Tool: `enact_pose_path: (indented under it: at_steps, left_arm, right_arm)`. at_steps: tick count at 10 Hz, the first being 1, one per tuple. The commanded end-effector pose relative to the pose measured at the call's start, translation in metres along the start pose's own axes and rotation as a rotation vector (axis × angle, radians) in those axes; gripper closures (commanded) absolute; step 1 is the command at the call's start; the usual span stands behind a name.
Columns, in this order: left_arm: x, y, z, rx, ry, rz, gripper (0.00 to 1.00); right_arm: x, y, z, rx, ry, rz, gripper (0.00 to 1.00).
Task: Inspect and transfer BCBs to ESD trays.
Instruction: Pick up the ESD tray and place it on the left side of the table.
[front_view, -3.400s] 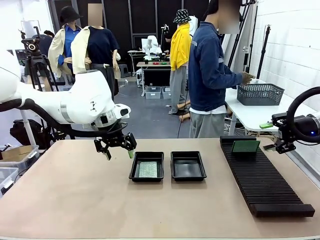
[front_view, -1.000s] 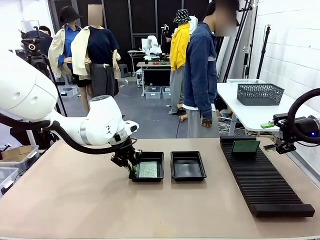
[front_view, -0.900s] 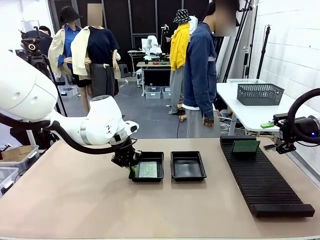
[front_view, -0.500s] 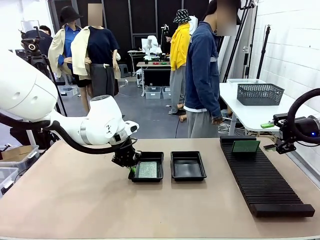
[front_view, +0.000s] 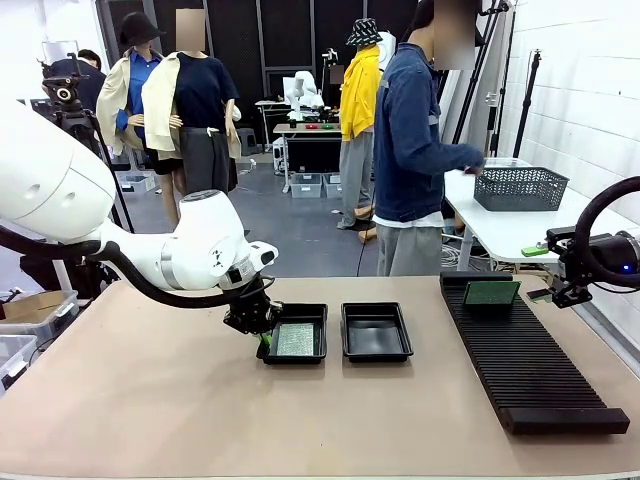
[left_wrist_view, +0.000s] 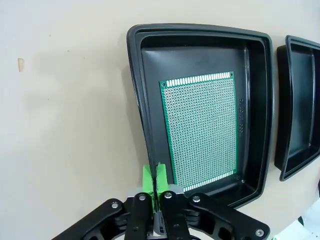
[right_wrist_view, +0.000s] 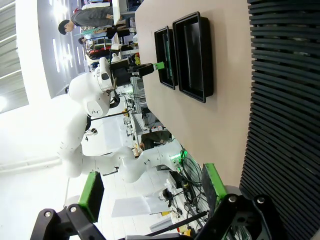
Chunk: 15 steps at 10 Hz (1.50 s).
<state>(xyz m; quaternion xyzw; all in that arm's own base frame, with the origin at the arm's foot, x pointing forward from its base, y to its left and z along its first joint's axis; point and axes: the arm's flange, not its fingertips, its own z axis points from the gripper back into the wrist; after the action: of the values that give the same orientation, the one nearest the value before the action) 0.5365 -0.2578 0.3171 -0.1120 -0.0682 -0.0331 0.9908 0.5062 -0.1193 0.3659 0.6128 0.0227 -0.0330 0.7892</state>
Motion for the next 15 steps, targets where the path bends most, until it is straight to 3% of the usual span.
enact_pose_path:
  at_steps: [1, 5, 11, 15]
  left_arm:
    - [0.0, 0.0, 0.0, -0.001, -0.005, 0.0, 1.0]
    - [-0.001, 0.021, 0.02, -0.022, 0.022, 0.023, 1.0]
    - [-0.013, 0.086, 0.054, 0.035, -0.007, -0.037, 1.0]
    - [-0.013, 0.135, 0.063, 0.021, -0.019, 0.008, 1.0]
  right_arm:
    - [-0.001, 0.001, -0.001, -0.008, 0.006, 0.001, 0.0]
    - [-0.001, 0.001, -0.001, -0.008, 0.006, 0.001, 0.0]
    - [-0.001, 0.001, -0.001, -0.008, 0.006, 0.001, 0.0]
    - [-0.001, 0.001, -0.001, -0.008, 0.006, 0.001, 0.0]
